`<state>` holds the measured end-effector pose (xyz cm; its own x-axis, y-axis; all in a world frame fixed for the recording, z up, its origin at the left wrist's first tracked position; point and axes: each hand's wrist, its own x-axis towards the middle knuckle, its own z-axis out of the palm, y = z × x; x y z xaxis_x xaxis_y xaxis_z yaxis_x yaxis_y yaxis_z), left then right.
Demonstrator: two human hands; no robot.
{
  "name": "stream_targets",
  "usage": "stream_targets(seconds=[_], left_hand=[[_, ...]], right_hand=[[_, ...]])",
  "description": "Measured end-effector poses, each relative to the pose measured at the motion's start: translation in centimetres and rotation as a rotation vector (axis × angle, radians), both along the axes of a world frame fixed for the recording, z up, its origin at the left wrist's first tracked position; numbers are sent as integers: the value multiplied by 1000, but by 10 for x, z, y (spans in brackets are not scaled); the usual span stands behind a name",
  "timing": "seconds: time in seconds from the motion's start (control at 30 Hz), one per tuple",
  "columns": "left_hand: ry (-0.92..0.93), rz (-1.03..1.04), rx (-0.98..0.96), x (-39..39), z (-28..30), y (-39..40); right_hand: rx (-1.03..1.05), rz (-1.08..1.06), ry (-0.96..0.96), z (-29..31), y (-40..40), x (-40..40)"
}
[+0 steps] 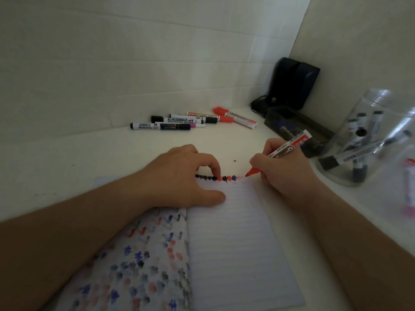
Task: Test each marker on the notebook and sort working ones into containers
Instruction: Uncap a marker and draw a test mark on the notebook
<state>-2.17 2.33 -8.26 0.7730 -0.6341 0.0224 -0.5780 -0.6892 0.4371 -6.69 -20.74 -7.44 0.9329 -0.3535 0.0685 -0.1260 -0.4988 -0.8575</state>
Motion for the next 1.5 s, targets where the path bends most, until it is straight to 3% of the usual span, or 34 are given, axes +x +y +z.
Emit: stream_targets(seconds=[0.47,0.73,0.93,1.1,1.3,1.5], left_hand=[[6,7,30,0,1,0],[7,2,41,0,2,-1],[-1,1,36,0,1,-1],[-2,1,35,1,1,-1],[10,4,30,1,1,-1],[3,6,25,1,0,-1]], right_hand=[[19,-18,15,-3,-4,1],[-148,-38,1,1,4,-3],[-32,-41,-7,0,-1,-4],[-131,-44,-11,-1,4,-1],[-23,-52,-14,-2,-2,-2],[-89,-36,1,-2,2,-2]])
